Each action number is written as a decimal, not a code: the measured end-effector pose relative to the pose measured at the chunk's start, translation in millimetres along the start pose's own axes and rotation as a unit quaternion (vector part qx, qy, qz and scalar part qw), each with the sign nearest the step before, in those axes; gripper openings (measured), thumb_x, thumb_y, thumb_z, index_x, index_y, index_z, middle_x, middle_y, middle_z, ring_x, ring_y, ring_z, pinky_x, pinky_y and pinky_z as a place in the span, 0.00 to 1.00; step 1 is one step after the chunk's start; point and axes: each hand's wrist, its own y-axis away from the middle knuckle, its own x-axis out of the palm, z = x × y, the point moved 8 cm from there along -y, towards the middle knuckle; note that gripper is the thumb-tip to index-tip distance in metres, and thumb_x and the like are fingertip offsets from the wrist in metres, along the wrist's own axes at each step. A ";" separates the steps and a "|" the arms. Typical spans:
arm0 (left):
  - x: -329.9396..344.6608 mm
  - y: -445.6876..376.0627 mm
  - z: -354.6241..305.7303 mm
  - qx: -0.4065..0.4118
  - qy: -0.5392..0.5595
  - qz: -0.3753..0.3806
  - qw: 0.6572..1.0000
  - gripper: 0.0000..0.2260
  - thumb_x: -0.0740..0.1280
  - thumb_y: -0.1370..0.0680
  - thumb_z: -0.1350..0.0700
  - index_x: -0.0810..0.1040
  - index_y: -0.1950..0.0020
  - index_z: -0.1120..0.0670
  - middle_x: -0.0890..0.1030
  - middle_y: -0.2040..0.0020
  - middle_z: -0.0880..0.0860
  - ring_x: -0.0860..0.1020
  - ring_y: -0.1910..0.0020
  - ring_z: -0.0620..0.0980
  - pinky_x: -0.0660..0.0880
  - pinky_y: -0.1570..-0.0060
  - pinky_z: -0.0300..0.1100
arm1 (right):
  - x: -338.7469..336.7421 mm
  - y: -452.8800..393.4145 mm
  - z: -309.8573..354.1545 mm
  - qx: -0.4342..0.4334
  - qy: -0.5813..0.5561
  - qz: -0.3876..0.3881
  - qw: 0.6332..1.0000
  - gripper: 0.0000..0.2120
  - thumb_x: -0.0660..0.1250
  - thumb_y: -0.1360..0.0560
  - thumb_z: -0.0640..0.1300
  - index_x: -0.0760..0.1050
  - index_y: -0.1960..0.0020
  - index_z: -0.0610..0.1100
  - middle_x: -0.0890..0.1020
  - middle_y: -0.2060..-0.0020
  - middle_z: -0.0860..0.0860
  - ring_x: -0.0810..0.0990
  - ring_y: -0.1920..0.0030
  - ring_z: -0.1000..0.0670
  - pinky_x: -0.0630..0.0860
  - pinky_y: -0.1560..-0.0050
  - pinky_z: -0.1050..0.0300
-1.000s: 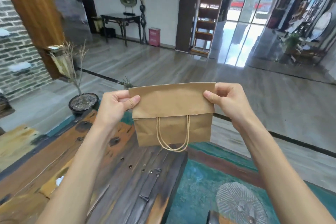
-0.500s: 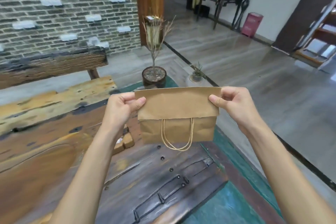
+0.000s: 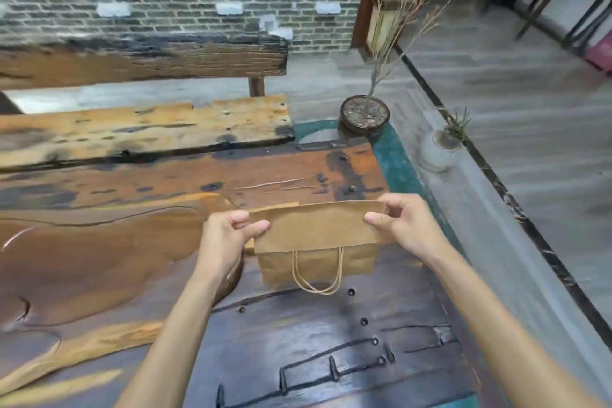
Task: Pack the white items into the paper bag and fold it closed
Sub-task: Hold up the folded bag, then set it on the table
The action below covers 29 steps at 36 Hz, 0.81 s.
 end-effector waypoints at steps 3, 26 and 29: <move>1.7 0.2 21.1 -0.023 -0.067 -0.006 0.997 0.28 0.78 0.31 0.63 0.60 0.76 0.51 0.57 0.77 0.43 0.56 0.75 0.43 0.54 0.73 0.38 | 23.7 -8.5 -8.0 -0.012 0.065 0.029 0.997 0.10 0.76 0.29 0.45 0.77 0.66 0.46 0.77 0.72 0.47 0.70 0.69 0.54 0.71 0.63 0.53; 40.9 -23.3 191.7 -0.288 -0.050 -0.038 0.956 0.07 0.79 0.32 0.64 0.85 0.69 0.57 0.80 0.70 0.44 0.74 0.67 0.40 0.70 0.67 0.30 | 130.6 -66.0 -135.2 0.040 0.126 0.176 0.975 0.07 0.75 0.28 0.37 0.81 0.64 0.37 0.72 0.75 0.56 0.73 0.68 0.65 0.65 0.67 0.72; 39.8 -21.3 205.0 -0.297 -0.047 -0.044 0.953 0.03 0.79 0.32 0.63 0.87 0.63 0.60 0.82 0.66 0.50 0.75 0.66 0.43 0.71 0.66 0.34 | 141.6 -67.4 -147.8 0.043 0.131 0.187 0.973 0.09 0.75 0.28 0.39 0.79 0.65 0.38 0.75 0.72 0.52 0.70 0.72 0.60 0.66 0.67 0.70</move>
